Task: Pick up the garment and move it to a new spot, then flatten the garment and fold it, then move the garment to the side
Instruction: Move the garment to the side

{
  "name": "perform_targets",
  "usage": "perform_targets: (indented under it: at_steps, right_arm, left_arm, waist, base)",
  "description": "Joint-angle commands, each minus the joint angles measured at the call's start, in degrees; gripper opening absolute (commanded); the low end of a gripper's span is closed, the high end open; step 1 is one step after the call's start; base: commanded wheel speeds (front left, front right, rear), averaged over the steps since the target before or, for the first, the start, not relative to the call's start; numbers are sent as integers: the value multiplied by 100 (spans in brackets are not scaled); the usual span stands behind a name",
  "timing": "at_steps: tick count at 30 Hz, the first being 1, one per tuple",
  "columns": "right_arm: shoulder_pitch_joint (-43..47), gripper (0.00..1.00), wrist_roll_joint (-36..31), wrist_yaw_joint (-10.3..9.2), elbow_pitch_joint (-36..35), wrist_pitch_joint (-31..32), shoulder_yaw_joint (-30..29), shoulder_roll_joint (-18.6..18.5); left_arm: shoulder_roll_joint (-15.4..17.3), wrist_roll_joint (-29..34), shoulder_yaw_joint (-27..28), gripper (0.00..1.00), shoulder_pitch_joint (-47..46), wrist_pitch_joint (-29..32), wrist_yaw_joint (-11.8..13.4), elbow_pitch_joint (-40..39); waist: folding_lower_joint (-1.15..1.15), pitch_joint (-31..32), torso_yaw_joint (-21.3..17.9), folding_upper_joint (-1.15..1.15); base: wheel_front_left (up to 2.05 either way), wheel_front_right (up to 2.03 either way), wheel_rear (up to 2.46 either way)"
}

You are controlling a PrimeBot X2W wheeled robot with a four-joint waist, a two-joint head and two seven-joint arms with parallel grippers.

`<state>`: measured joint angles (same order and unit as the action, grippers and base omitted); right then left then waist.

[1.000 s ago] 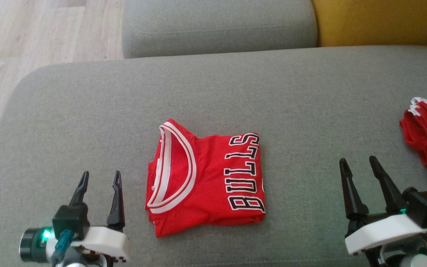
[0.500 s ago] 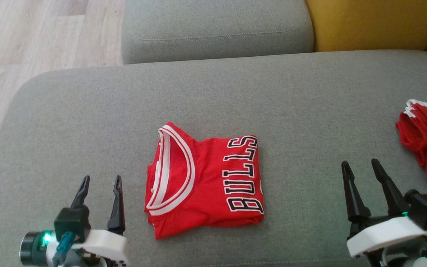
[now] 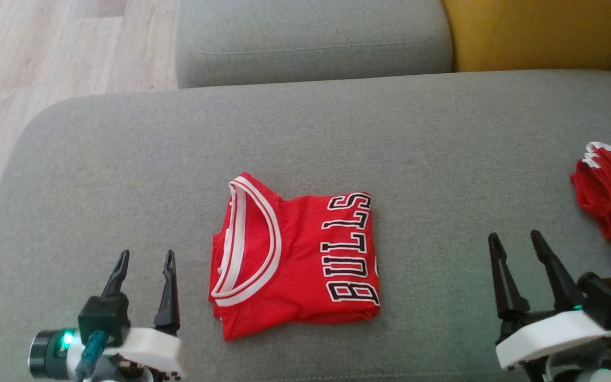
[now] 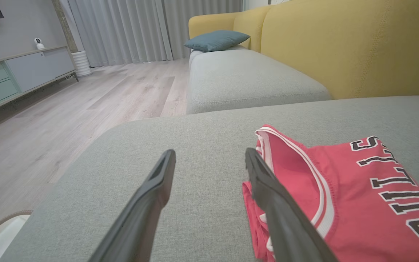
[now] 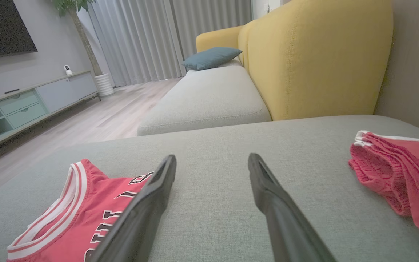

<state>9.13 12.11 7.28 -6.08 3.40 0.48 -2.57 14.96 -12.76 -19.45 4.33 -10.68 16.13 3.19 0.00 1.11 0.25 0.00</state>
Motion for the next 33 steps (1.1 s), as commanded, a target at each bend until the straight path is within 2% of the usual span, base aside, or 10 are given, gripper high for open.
perform_targets:
  at_steps: [1,6,10,21,27,28,29,30,33]
  right_arm:
    - [-156,100,27,21,-160,17,138,-32]
    - [-350,100,5,21,80,114,305,-32]
    - [-671,100,51,21,560,193,514,-32]
    - [-1882,100,389,21,2943,103,994,-31]
    - [-2331,100,667,21,3976,195,1177,-31]
    - [-2374,82,716,21,4093,251,1238,-31]
    - [-2409,30,778,21,4174,287,1303,-31]
    - [-2439,0,828,21,4227,305,1359,-31]
    - [-2504,0,823,21,4228,229,1466,-31]
  left_arm:
    - [128,3,223,100,-370,-47,27,-215]
    - [106,26,182,100,-616,-117,-19,-228]
    - [28,43,149,100,-833,-219,-39,-222]
    - [-238,157,24,100,-1357,-412,-152,-35]
    - [-321,225,34,100,-1446,-428,-220,-1]
    - [-328,238,48,100,-1440,-429,-225,-14]
    - [-335,249,63,100,-1431,-429,-231,-25]
    - [-340,261,81,100,-1420,-429,-235,-38]
    - [-345,305,140,100,-1373,-430,-230,-75]
  waist:
    - [0,-34,40,0]
    - [0,-242,263,0]
    - [0,-477,511,0]
    - [0,-898,1204,0]
    - [0,-940,1392,0]
    - [0,-941,1401,0]
    - [0,-945,1404,0]
    - [0,-949,1399,0]
    - [0,-958,1324,0]
  base:
    - [0,0,0]
    - [0,0,0]
    - [0,0,0]
    - [0,0,0]
    - [0,0,0]
    - [0,0,0]
    - [0,0,0]
    - [0,0,0]
    - [0,0,0]
